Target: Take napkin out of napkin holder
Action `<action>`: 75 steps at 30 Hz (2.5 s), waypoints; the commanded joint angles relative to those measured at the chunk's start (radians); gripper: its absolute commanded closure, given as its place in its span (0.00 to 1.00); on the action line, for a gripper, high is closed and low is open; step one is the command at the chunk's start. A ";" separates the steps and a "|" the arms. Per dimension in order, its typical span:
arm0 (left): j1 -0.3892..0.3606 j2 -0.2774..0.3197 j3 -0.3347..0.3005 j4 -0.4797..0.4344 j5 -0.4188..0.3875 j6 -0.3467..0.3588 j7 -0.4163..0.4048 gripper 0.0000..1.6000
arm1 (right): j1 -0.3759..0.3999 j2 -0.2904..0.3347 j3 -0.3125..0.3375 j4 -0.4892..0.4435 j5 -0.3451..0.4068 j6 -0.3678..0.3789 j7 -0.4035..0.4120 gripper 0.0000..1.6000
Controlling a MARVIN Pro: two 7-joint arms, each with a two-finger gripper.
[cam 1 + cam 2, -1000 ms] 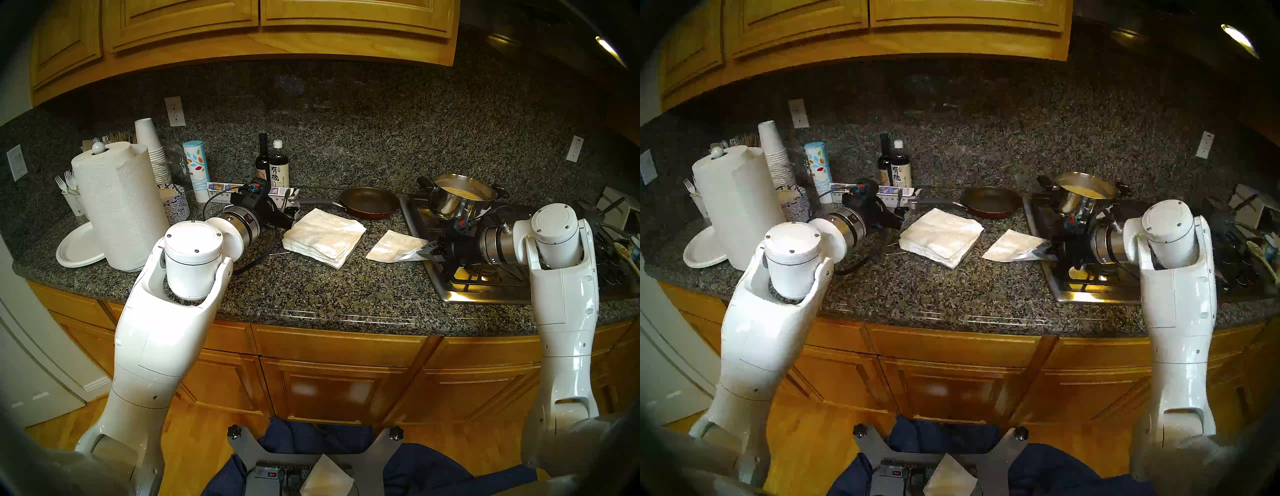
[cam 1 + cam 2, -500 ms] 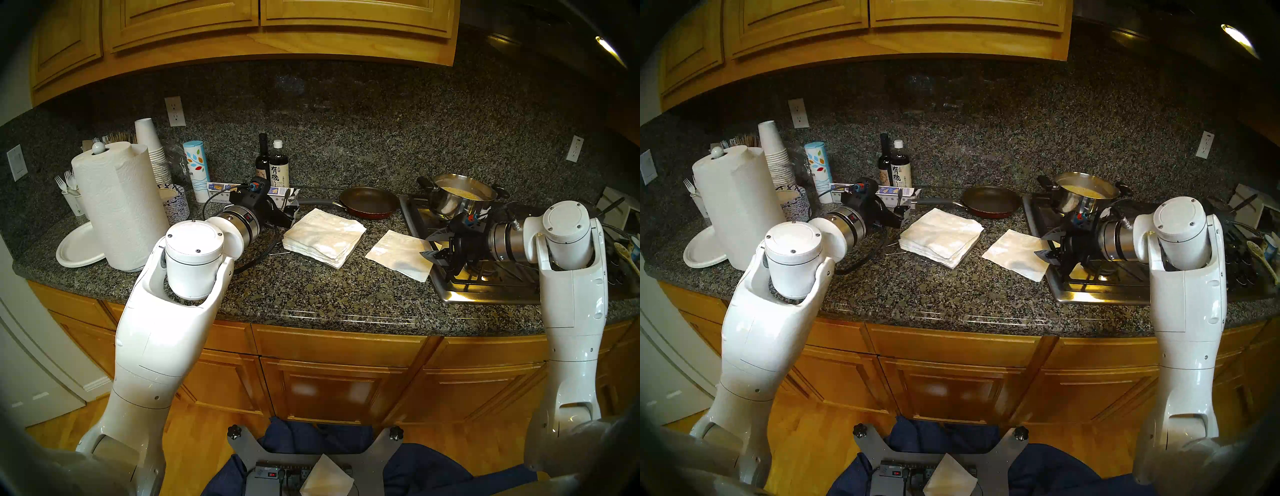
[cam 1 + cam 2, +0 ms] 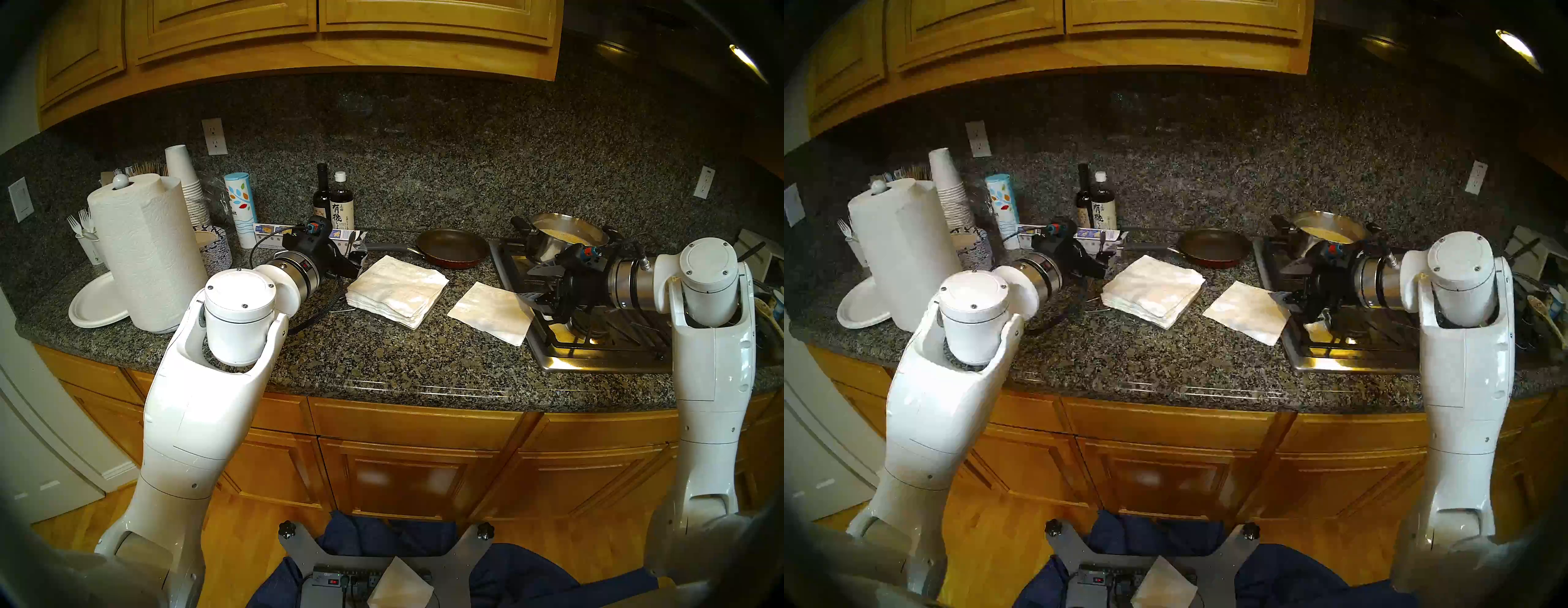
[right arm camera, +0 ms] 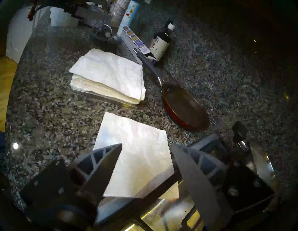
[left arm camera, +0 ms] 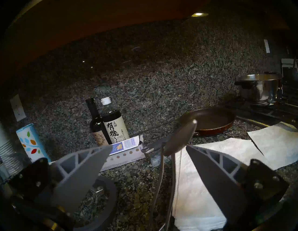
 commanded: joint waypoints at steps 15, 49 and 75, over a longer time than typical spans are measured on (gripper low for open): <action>0.080 0.085 -0.104 -0.176 -0.061 0.088 -0.100 0.00 | 0.224 -0.150 -0.146 0.184 0.109 -0.123 -0.171 0.40; -0.018 0.000 -0.094 -0.069 -0.038 0.053 -0.005 0.00 | 0.337 -0.221 -0.303 0.408 0.127 -0.233 -0.147 0.57; -0.054 -0.029 -0.064 -0.015 -0.012 0.020 0.032 0.00 | 0.415 -0.275 -0.369 0.561 0.136 -0.304 -0.157 0.65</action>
